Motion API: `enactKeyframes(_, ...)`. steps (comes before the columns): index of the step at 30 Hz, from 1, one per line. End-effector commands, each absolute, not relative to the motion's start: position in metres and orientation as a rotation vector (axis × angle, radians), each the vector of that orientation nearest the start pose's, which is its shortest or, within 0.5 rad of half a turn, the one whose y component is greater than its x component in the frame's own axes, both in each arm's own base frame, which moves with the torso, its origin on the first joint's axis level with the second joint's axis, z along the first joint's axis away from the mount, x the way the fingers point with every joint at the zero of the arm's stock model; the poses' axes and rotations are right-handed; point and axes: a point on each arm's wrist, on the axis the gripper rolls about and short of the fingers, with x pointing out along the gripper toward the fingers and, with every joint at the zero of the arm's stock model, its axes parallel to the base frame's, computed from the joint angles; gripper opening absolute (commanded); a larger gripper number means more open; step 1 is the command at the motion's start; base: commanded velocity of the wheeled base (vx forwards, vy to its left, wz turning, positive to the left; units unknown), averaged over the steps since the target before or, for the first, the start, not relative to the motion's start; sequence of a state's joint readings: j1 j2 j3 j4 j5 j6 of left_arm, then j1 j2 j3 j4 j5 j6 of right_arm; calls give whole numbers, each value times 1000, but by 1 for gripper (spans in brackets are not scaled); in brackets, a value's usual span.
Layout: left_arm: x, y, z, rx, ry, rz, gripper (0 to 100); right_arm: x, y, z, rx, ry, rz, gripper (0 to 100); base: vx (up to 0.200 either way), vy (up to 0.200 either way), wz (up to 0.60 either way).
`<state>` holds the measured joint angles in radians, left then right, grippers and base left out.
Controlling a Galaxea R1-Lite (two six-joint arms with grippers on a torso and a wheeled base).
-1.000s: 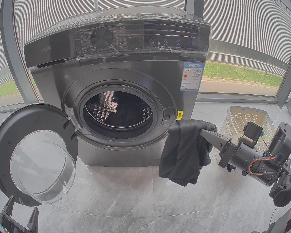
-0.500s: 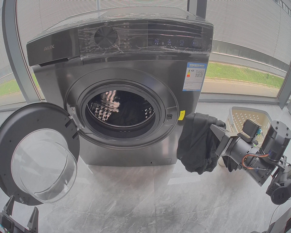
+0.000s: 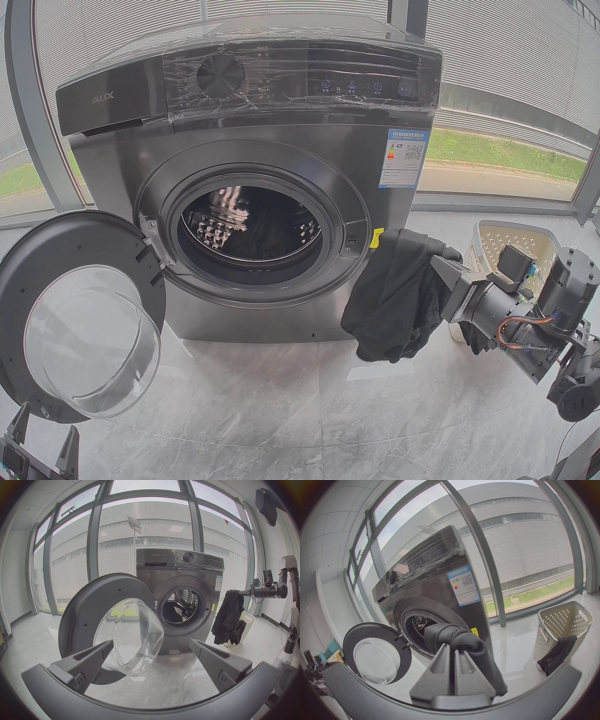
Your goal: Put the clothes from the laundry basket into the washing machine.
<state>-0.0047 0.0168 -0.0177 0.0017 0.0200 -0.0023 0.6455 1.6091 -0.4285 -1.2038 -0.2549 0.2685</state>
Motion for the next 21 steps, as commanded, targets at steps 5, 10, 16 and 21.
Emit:
enactKeyframes(5,-23,1,75,-3,2,15,100,195,161,172,265,29,455,0,0,40,0)
enactKeyframes(10,-23,1,75,-3,2,15,100,198,175,172,254,29,488,0,0,0,0)
enactKeyframes(16,-23,0,75,2,2,12,100,191,188,171,255,35,540,0,0,0,0)
enactKeyframes(21,-23,0,75,2,2,12,100,189,194,170,251,41,557,0,0,0,0)
